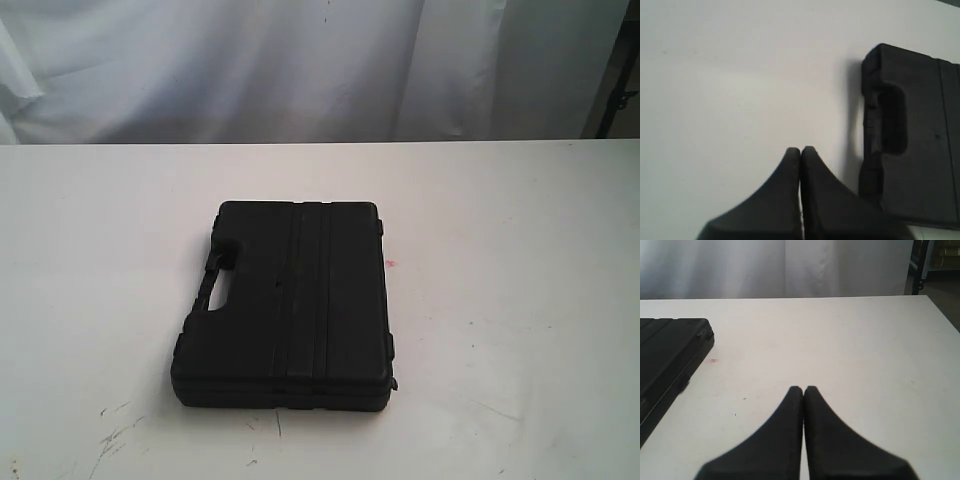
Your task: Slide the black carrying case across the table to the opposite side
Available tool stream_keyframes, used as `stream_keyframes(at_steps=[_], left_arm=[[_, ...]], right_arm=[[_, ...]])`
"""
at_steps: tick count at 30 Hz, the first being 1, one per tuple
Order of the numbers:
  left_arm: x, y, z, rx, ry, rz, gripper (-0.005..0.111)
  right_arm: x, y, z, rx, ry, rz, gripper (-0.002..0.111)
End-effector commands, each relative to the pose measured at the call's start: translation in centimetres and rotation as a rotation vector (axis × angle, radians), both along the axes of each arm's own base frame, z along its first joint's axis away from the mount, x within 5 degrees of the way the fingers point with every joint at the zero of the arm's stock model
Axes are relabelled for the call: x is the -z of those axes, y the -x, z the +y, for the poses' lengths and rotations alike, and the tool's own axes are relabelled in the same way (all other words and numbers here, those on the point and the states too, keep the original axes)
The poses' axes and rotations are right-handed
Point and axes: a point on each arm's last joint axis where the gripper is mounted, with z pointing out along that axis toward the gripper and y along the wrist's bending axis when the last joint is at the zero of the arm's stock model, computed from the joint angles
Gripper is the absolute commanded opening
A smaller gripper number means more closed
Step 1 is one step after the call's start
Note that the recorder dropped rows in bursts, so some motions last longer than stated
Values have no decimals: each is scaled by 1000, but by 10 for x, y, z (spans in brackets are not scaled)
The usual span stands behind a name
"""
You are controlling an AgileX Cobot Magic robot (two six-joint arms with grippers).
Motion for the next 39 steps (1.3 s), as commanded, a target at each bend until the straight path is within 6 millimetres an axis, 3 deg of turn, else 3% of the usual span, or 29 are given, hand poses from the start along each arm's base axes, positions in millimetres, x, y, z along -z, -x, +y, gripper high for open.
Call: stream_keyframes(at_steps=[1,6,15,20,27,39], left_arm=[[-3,-31,-6,66,54,53,0],[2,-79,-12,113,59,165,0],[28,-141,-93,269,-23,310,0],[51,-161,-129,301,-30,380,12],[80,-179,-138,282,-87,466,32],[133,-194,-143,298,-124,548,33]], right_arm=[[1,0,0,5,-7,-1,0],[1,0,0,4,-9,0,0],[1,0,0,4,-9,0,0],[1,0,0,4,-9,0,0],[1,0,0,4,-9,0,0],[1,0,0,4,-9,0,0]])
